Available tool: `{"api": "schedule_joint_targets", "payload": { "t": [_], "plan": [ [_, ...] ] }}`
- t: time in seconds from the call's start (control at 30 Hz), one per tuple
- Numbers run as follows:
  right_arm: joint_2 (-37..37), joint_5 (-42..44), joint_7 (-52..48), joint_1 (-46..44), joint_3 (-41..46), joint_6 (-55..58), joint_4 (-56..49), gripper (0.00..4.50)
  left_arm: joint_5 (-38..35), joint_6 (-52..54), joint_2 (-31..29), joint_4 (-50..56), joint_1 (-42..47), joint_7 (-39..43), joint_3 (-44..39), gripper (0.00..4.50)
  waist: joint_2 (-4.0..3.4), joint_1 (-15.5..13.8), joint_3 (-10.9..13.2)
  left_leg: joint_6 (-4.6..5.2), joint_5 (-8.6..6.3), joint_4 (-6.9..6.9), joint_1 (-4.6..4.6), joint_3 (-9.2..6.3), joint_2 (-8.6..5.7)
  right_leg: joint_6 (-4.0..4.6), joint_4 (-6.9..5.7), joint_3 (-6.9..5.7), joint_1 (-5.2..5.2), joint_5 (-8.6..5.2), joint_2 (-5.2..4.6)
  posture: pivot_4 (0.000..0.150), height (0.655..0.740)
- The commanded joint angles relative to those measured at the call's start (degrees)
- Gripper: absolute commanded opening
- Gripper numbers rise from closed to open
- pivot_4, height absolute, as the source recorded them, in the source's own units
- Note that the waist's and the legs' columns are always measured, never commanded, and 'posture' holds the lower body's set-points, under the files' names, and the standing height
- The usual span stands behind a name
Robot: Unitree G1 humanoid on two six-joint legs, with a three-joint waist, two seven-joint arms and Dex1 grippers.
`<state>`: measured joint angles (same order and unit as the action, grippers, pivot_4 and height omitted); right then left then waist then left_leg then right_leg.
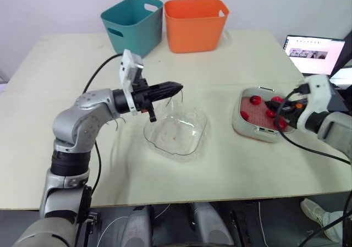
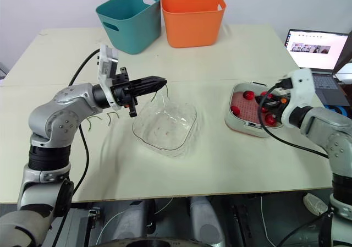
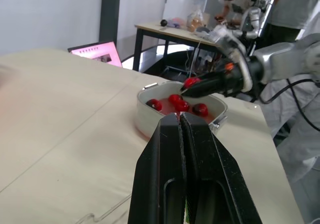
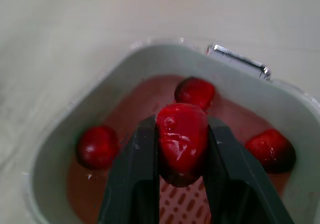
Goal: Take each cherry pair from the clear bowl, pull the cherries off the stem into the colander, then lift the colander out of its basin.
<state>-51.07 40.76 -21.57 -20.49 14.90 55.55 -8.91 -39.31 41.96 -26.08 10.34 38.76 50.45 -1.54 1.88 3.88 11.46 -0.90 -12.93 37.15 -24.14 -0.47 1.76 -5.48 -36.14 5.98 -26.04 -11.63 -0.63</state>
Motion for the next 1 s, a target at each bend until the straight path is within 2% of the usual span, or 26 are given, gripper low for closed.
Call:
{"api": "schedule_joint_targets", "payload": {
  "t": [0.03,0.2,0.23,0.33,0.47,0.57,0.7,0.83,1.0],
  "plan": [
    [-0.86,-1.89,-2.73,-2.26,0.6,-1.88,0.41,2.42,-0.49,-0.95,-0.24,1.09,1.35,-0.09,-0.75,0.0,0.0,-0.05,0.0,0.0,0.0,0.0,-0.01,0.0,0.0,0.0,0.0,0.0,0.0,0.0,0.0,0.15,0.74],
    [-1.35,-3.55,-5.14,-2.99,0.91,-2.14,0.72,4.21,-0.48,-0.99,-0.67,1.13,0.86,-0.27,-1.19,0.0,0.0,-0.12,0.0,0.0,0.0,0.01,-0.03,0.0,-0.01,-0.15,0.01,0.0,0.01,0.09,-0.01,0.15,0.74],
    [-1.44,-3.53,-5.76,-3.11,1.31,-2.29,0.42,4.45,-0.57,-0.99,-0.77,0.89,0.94,-0.34,-1.51,0.0,0.0,-0.11,0.0,0.0,0.0,0.01,-0.02,-0.01,-0.01,-0.15,0.01,0.0,0.01,0.08,-0.01,0.15,0.74],
    [-0.46,-2.78,-6.71,-5.37,3.11,-3.51,-1.11,4.45,-1.16,-0.91,-0.93,-0.44,1.82,-1.22,-3.16,0.0,0.0,-0.1,0.0,0.0,0.0,0.01,-0.02,0.0,-0.01,-0.15,0.01,0.0,0.01,0.09,-0.01,0.15,0.74],
    [1.61,3.59,-9.05,-10.11,3.16,-0.11,-7.22,4.45,-2.55,0.41,-1.91,-2.4,3.22,-2.48,-6.26,0.0,-0.01,0.18,0.01,0.0,0.0,0.0,0.01,-0.01,0.01,-0.18,-0.03,0.0,-0.01,0.11,0.03,0.15,0.74],
    [4.01,11.39,-10.76,-16.04,-0.51,5.08,-13.9,4.45,-4.91,3.26,-5.02,-4.02,2.84,-3.54,-10.82,0.0,-0.02,0.35,0.01,0.02,-0.01,-0.05,0.08,-0.01,0.05,-0.2,-0.05,0.0,-0.01,0.12,0.07,0.15,0.74],
    [6.57,15.56,-13.12,-20.26,-9.56,8.65,-22.02,4.45,-9.07,8.55,-8.23,-5.51,-0.37,-6.09,-16.48,0.0,-0.02,0.09,0.01,0.03,-0.02,-0.08,0.08,-0.06,0.06,-0.19,-0.06,-0.06,-0.01,0.1,0.06,0.15,0.74],
    [12.87,14.61,-11.07,-23.6,-17.96,9.48,-23.96,4.45,-10.53,11.14,-9.95,-7.31,-5.56,-7.47,-19.9,0.0,0.0,-0.1,0.01,0.02,-0.01,0.01,-0.04,-0.05,0.04,-0.05,0.01,-0.08,0.02,0.02,-0.03,0.15,0.74],
    [17.9,8.9,-9.35,-25.17,-26.96,9.11,-23.12,4.45,-10.06,12.31,-11.41,-9.36,-12.07,-7.71,-21.33,0.0,0.02,-0.09,-0.01,0.01,-0.01,0.04,-0.09,-0.05,0.04,0.02,0.01,-0.1,-0.02,-0.01,-0.06,0.15,0.74]
  ]
}}
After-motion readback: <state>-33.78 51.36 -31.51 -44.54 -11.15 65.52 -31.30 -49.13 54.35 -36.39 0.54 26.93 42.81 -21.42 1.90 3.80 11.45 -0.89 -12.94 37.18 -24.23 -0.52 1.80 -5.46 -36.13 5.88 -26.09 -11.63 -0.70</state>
